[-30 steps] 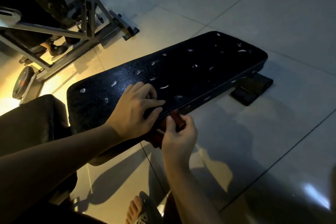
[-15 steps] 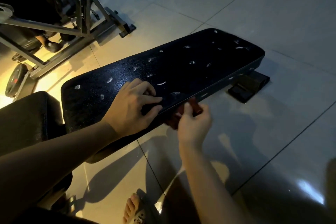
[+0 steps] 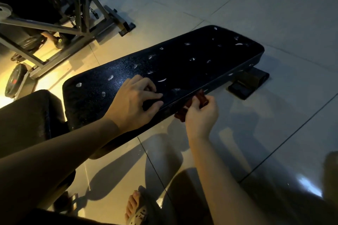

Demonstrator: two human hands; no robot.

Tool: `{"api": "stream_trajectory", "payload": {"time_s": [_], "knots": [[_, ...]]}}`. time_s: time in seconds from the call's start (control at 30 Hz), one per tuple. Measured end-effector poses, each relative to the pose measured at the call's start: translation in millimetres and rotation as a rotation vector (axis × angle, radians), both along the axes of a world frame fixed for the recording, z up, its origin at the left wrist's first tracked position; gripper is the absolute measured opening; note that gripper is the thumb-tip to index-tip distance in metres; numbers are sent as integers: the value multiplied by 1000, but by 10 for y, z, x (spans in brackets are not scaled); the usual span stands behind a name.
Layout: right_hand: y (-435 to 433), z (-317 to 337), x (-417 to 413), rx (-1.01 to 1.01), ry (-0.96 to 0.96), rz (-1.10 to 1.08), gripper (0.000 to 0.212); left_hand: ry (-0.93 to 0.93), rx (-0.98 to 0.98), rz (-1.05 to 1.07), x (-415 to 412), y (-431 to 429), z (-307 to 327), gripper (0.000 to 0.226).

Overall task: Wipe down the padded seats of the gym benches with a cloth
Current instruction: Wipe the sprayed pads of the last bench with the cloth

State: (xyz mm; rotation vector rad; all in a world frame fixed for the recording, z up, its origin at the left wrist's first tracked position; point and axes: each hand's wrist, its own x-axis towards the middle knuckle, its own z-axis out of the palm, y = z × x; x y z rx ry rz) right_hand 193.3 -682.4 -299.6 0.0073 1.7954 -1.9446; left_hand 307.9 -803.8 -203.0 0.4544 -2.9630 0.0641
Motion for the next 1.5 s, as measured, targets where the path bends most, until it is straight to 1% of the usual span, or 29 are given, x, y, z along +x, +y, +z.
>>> {"api": "stream_trajectory", "payload": {"time_s": [0.07, 0.13, 0.2, 0.27, 0.3, 0.37, 0.47, 0.5, 0.57, 0.67, 0.73, 0.8, 0.83, 0.93, 1.0, 1.1, 1.13, 1.27, 1.33, 1.4, 1.5], "knots": [[62, 126, 334, -72, 22, 127, 13, 3, -8, 3, 2, 0, 0, 39], [114, 210, 580, -114, 118, 193, 17, 1, -12, 6, 4, -3, -5, 42], [51, 131, 446, -56, 108, 161, 18, 2, -2, 9, 2, 1, 3, 42], [-20, -8, 94, 67, 50, 79, 15, -2, 6, 10, -8, 5, 12, 40], [-15, -54, -57, 87, 40, 37, 13, -5, 8, 7, 0, 11, 9, 38], [14, -56, -53, 55, 54, 43, 12, -6, 6, 1, 13, 6, 2, 38], [92, 137, 377, -53, 108, 207, 14, 5, -15, -3, 11, -7, -4, 41], [113, 183, 456, -73, 137, 221, 16, 6, -17, -1, 12, -5, -2, 42], [60, 121, 313, -7, 142, 153, 18, 0, -8, 6, -1, 3, 9, 42], [34, -34, -65, 126, 79, 70, 18, -21, -7, 12, -8, 16, 8, 40], [64, -22, 20, 81, 93, 92, 18, -11, -9, 7, -2, 3, -1, 40], [86, 83, 284, -15, 134, 204, 18, -8, -26, 9, 10, -9, -12, 41], [88, 101, 354, -38, 149, 225, 18, -7, -28, 9, 14, -13, -12, 41], [29, -68, 171, 39, 135, 163, 19, -16, -6, 15, -7, -5, 2, 40], [52, -129, 50, 107, 178, 152, 20, -19, -4, 16, 0, 12, 4, 41], [62, -12, 134, 42, 236, 153, 15, 3, -9, 12, 6, 7, -2, 43], [45, 4, 140, 35, 227, 142, 14, 4, -11, 14, 8, 4, -3, 44], [9, -142, -120, 115, 57, 68, 11, -5, -14, 19, -9, 13, -4, 42], [35, -118, -63, 70, 44, 88, 10, -2, -6, 12, -4, 8, -12, 42], [42, -19, 83, -2, 73, 123, 11, 2, -11, 9, 1, -10, -16, 43], [-2, -37, 85, 25, 69, 70, 11, -4, -11, 6, -8, -9, -13, 42]]}}
